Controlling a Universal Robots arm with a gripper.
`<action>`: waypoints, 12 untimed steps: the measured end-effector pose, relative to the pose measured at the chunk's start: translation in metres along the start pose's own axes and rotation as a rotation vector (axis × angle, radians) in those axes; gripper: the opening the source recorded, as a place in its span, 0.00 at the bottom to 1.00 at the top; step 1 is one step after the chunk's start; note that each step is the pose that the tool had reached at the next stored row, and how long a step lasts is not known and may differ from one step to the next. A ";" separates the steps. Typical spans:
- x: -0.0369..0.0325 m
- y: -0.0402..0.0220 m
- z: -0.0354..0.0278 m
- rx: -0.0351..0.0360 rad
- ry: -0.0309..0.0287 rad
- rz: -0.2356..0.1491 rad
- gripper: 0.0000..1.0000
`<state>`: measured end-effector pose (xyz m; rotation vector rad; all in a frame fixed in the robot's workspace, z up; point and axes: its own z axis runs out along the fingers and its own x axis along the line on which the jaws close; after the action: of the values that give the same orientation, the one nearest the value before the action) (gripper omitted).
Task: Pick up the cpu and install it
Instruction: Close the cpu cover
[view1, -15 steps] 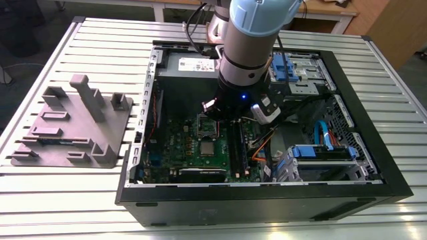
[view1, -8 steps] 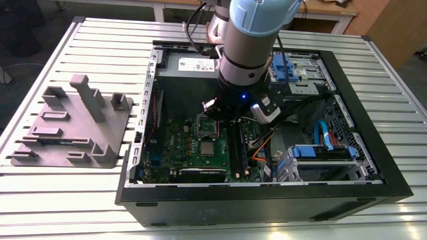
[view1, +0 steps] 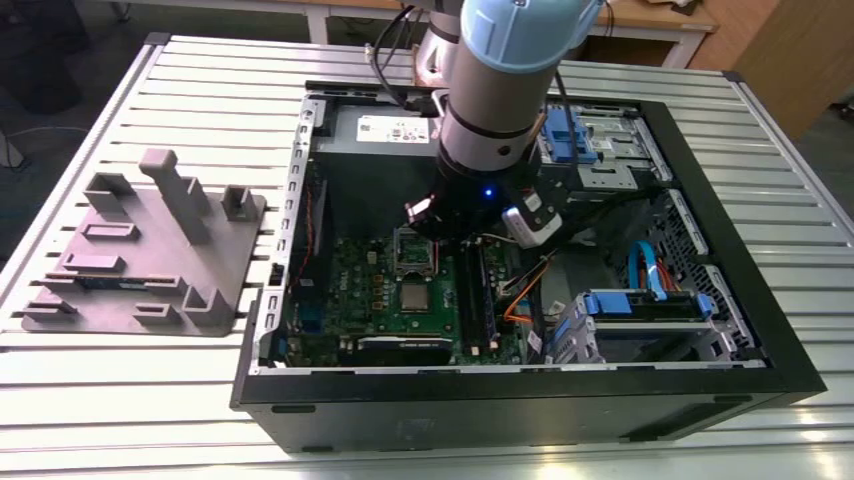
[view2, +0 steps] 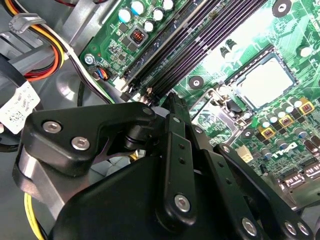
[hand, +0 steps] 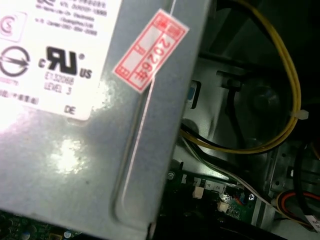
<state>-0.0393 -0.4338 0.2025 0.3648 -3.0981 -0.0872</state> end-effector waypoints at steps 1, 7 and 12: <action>-0.0003 0.0001 0.0000 -0.0001 0.0000 0.000 0.10; -0.0007 0.0006 -0.0035 -0.0036 -0.0009 0.000 0.10; -0.0045 -0.0002 -0.0057 -0.0036 -0.0009 0.000 0.10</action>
<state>-0.0347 -0.4333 0.2081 0.3652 -3.0983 -0.0930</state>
